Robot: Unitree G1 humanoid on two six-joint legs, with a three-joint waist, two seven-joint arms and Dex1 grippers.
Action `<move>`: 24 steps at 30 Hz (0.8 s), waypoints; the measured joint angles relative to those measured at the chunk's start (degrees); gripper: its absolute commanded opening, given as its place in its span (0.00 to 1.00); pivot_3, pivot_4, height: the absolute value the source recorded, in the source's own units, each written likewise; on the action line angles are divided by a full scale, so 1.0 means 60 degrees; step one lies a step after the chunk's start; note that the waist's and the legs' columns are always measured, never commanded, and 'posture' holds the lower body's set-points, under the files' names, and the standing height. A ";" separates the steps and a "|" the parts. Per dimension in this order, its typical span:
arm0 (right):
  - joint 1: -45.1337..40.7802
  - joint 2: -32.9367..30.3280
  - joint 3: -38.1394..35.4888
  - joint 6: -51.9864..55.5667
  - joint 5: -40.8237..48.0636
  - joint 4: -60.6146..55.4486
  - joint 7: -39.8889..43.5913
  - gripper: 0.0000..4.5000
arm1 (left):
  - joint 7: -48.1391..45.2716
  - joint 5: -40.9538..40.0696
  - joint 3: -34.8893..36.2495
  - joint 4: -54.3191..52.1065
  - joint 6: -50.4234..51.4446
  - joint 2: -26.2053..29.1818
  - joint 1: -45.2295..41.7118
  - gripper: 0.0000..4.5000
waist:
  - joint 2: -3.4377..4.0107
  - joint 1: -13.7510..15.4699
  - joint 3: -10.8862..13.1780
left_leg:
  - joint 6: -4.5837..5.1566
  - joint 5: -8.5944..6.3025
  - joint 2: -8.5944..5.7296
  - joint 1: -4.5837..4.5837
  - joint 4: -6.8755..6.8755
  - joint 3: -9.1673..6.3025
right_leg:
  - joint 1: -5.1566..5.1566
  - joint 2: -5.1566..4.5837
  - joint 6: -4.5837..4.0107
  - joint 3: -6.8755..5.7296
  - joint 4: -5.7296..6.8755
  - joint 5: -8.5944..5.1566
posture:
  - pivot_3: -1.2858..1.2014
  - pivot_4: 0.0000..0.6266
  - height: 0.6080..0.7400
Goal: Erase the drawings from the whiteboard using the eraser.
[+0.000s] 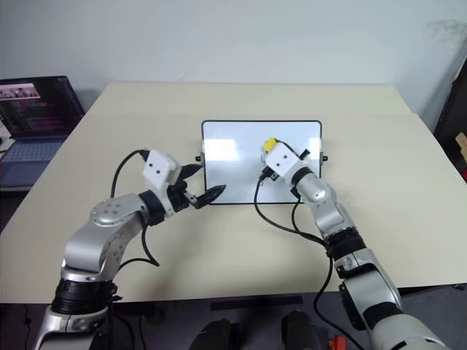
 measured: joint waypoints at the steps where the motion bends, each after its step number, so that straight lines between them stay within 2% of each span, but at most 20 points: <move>1: 0.0117 -0.0033 0.0094 -0.0047 -0.0029 -0.0018 0.0078 0.27 | 0.0000 0.0004 0.0001 0.0000 -0.0005 -0.0001 0.0008 1.00 | 0.0000 -0.0003 -0.0002 | 0.0022 -0.0012 0.0001 0.0015 0.0000 -0.0001 | 0.0011 0.0001 0.0000 0.0000 0.0005 0.0000 | 0.52 0.24 1.00; 6: 0.0702 -0.0152 0.0556 -0.0145 -0.0311 -0.0183 0.0378 0.27 | 0.0001 0.0040 0.0012 0.0001 -0.0166 -0.0011 0.0020 1.00 | 0.0000 -0.0007 -0.0004 | 0.0040 -0.0023 0.0000 0.0175 -0.0014 -0.0003 | 0.0173 0.0018 0.0000 0.0000 -0.0007 -0.0002 | 0.52 0.24 1.00; 13: 0.0594 -0.0115 0.0601 -0.0275 -0.0401 -0.0132 0.0041 0.27 | -0.0009 0.0086 0.0012 0.0056 -0.0215 -0.0047 0.0049 1.00 | -0.0001 0.0003 -0.0002 | 0.0040 -0.0006 0.0007 0.0159 0.0004 -0.0009 | 0.0153 0.0052 -0.0009 0.0005 0.0014 0.0008 | 0.52 0.24 1.00; 18: -0.0089 0.0129 0.0052 -0.0414 -0.0264 -0.0138 -0.0509 0.27 | -0.0004 0.0090 0.0010 0.0071 -0.0219 -0.0126 0.0079 1.00 | 0.0001 -0.0012 0.0005 | 0.0035 -0.0009 0.0020 0.0141 -0.0016 -0.0009 | 0.0129 0.0051 -0.0011 0.0007 -0.0002 0.0008 | 0.52 0.24 1.00; 24: -0.0402 0.0442 0.0109 -0.0324 -0.0263 0.0366 -0.0486 0.27 | 0.0000 0.0093 0.0009 0.0070 -0.0219 -0.0175 0.0142 1.00 | 0.0001 0.0000 0.0005 | 0.0026 -0.0017 0.0020 0.0108 -0.0031 -0.0009 | 0.0112 0.0023 -0.0010 0.0002 -0.0048 0.0001 | 0.52 0.24 1.00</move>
